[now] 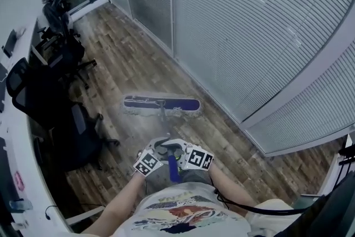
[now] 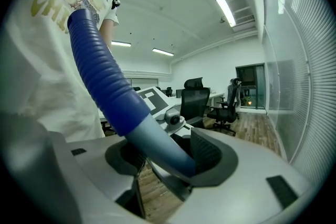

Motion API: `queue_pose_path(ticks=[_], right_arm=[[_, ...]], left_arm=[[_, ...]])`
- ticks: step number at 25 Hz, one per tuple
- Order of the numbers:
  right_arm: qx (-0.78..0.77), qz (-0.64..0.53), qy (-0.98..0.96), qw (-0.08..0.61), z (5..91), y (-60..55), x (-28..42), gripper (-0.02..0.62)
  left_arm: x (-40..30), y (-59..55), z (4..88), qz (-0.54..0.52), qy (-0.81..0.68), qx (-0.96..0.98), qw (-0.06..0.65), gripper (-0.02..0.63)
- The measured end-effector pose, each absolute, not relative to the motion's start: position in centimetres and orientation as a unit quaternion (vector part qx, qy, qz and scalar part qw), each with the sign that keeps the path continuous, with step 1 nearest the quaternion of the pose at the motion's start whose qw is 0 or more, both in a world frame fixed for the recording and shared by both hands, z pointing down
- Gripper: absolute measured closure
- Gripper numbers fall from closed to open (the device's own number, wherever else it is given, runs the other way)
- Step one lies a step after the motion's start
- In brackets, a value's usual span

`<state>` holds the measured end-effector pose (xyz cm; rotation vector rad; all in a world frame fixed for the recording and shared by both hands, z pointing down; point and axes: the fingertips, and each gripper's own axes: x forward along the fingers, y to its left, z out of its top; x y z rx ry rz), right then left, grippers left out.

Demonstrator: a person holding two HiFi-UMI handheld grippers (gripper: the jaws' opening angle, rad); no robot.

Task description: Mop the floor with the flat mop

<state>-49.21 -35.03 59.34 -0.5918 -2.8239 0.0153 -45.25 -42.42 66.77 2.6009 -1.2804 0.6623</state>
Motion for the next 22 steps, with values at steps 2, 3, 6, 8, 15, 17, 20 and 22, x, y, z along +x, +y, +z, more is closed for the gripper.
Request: queue_pose_path(ticks=[2,3,6,8,15,17,20,22], right_arm=[[-0.209,0.005,-0.969,0.128,59.4,-38.5,-49.9,0.370],[-0.210,0.007,-0.969,0.128,59.4,-40.0,-50.3,0.370],[-0.205,0.016,-0.970,0.129,59.4,-43.6,-50.9,0.370],[-0.203,0.024,-0.971,0.127,59.4,-44.7,-50.8,0.370],[-0.192,0.037,-0.971,0.137,59.9,-43.7,-49.3,0.368],[-0.183,0.043,-0.973,0.137,60.3,-42.6,-48.8,0.365],[-0.181,0.042,-0.973,0.140,60.2,-40.1,-48.2,0.364],[-0.181,0.039,-0.972,0.144,60.1,-37.7,-48.0,0.364]], left_arm=[[-46.1,-45.9,66.9,0.222,-0.436,0.868,0.086,0.433],[-46.5,-47.5,66.9,0.223,-0.438,0.866,0.088,0.433],[-47.3,-50.9,66.9,0.230,-0.436,0.865,0.093,0.431],[-47.1,-51.8,66.8,0.234,-0.431,0.866,0.096,0.431],[-45.8,-50.8,67.4,0.226,-0.440,0.861,0.116,0.426],[-45.4,-49.6,67.7,0.224,-0.441,0.861,0.121,0.423],[-44.8,-47.1,67.6,0.214,-0.446,0.860,0.125,0.420],[-44.5,-44.7,67.4,0.206,-0.448,0.861,0.127,0.419]])
